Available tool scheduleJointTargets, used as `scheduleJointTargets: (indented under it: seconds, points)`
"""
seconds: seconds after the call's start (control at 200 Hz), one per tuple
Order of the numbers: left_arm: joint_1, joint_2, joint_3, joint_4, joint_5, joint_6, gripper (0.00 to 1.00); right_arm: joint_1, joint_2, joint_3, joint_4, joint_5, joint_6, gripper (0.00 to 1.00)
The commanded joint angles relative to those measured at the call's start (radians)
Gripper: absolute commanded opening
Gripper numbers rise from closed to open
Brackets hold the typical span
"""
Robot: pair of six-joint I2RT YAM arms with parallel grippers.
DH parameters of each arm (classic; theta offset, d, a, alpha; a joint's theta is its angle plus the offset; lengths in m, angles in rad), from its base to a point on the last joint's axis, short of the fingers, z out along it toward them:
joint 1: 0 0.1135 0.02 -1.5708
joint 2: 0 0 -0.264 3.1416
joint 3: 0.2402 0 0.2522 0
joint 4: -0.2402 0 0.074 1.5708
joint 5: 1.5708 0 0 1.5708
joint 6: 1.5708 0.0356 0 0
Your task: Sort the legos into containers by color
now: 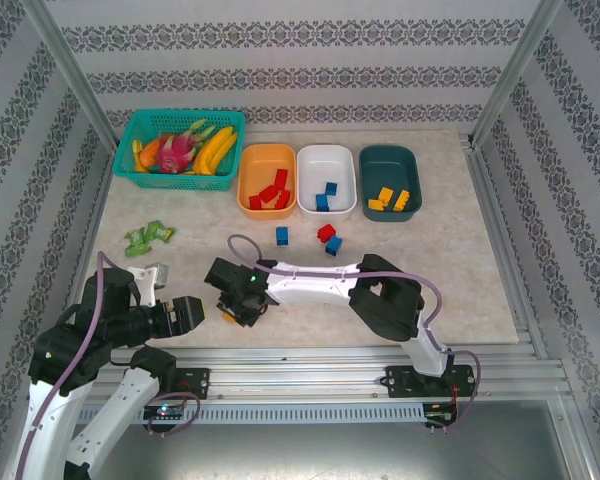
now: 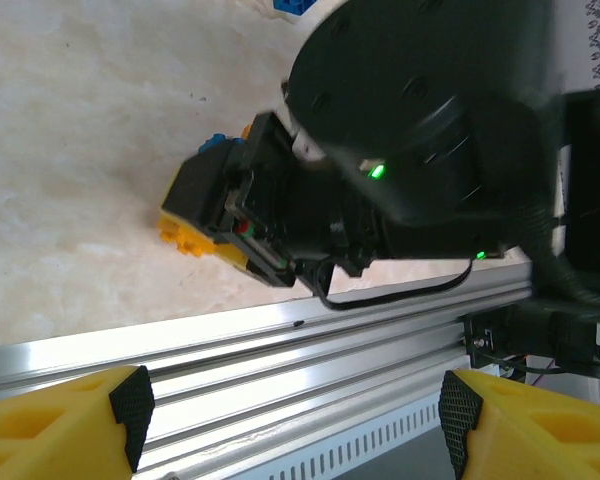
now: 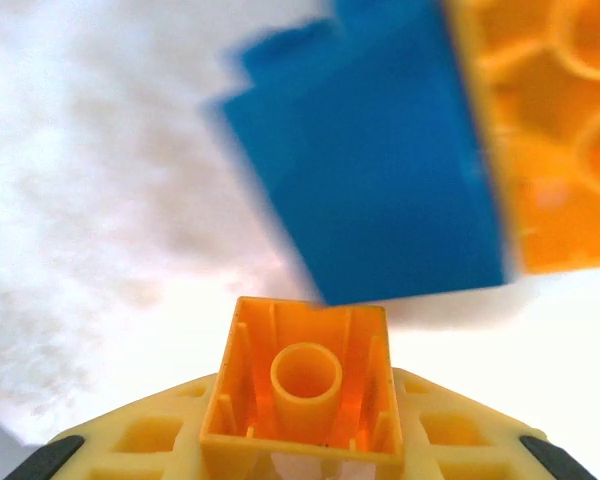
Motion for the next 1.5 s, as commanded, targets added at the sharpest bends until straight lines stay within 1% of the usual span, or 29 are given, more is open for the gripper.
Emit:
scheduleJointTargets:
  seconds: [0.0, 0.14, 0.215, 0.295, 0.365, 0.435, 0.515, 0.595, 0.649, 0.754, 0.844, 0.964, 1.044, 1.179, 1.309, 1.409, 1.494]
  points:
    - [0.003, -0.005, 0.023, 0.018, 0.005, -0.026, 0.78, -0.021, -0.031, 0.132, -0.13, 0.082, -0.154, 0.22]
    - [0.003, 0.03, 0.028, 0.101, 0.009, -0.085, 0.78, -0.058, -0.104, 0.201, -0.23, 0.161, -0.275, 0.22]
    - [0.004, 0.068, 0.027, 0.177, 0.02, -0.124, 0.78, -0.097, -0.16, 0.181, -0.254, 0.194, -0.339, 0.22]
    - [0.003, 0.12, 0.024, 0.273, 0.035, -0.163, 0.78, -0.167, -0.234, 0.13, -0.256, 0.222, -0.433, 0.22]
    - [0.002, 0.19, 0.023, 0.355, 0.045, -0.187, 0.78, -0.252, -0.297, 0.092, -0.255, 0.246, -0.561, 0.22]
    - [0.002, 0.274, 0.026, 0.434, 0.05, -0.204, 0.78, -0.357, -0.343, 0.073, -0.273, 0.249, -0.694, 0.23]
    - [-0.01, 0.379, 0.036, 0.521, 0.043, -0.228, 0.77, -0.494, -0.369, 0.063, -0.294, 0.225, -0.841, 0.23]
    - [-0.052, 0.495, 0.062, 0.616, 0.013, -0.243, 0.77, -0.64, -0.368, 0.059, -0.28, 0.173, -0.974, 0.23]
    - [-0.092, 0.585, 0.102, 0.661, -0.016, -0.241, 0.77, -0.729, -0.34, 0.081, -0.284, 0.144, -1.057, 0.23]
    - [-0.169, 0.761, 0.22, 0.724, -0.069, -0.23, 0.77, -0.866, -0.261, 0.157, -0.296, 0.099, -1.184, 0.23]
    - [-0.21, 0.911, 0.345, 0.769, -0.094, -0.22, 0.77, -0.951, -0.187, 0.218, -0.288, 0.057, -1.251, 0.23]
    - [-0.24, 1.083, 0.504, 0.837, -0.089, -0.226, 0.78, -1.036, -0.056, 0.335, -0.308, 0.0, -1.302, 0.23]
    - [-0.257, 1.204, 0.638, 0.832, -0.073, -0.214, 0.78, -1.067, 0.034, 0.424, -0.333, -0.024, -1.329, 0.23]
    - [-0.29, 1.4, 0.897, 0.755, -0.055, -0.169, 0.78, -1.093, 0.177, 0.566, -0.379, -0.032, -1.347, 0.25]
    - [-0.308, 1.548, 1.115, 0.683, -0.047, -0.146, 0.77, -1.118, 0.296, 0.677, -0.419, -0.055, -1.346, 0.27]
    - [-0.315, 1.637, 1.246, 0.63, -0.046, -0.133, 0.77, -1.132, 0.374, 0.755, -0.454, -0.068, -1.359, 0.28]
    - [-0.318, 1.686, 1.308, 0.614, -0.04, -0.132, 0.77, -1.139, 0.423, 0.808, -0.485, -0.068, -1.369, 0.29]
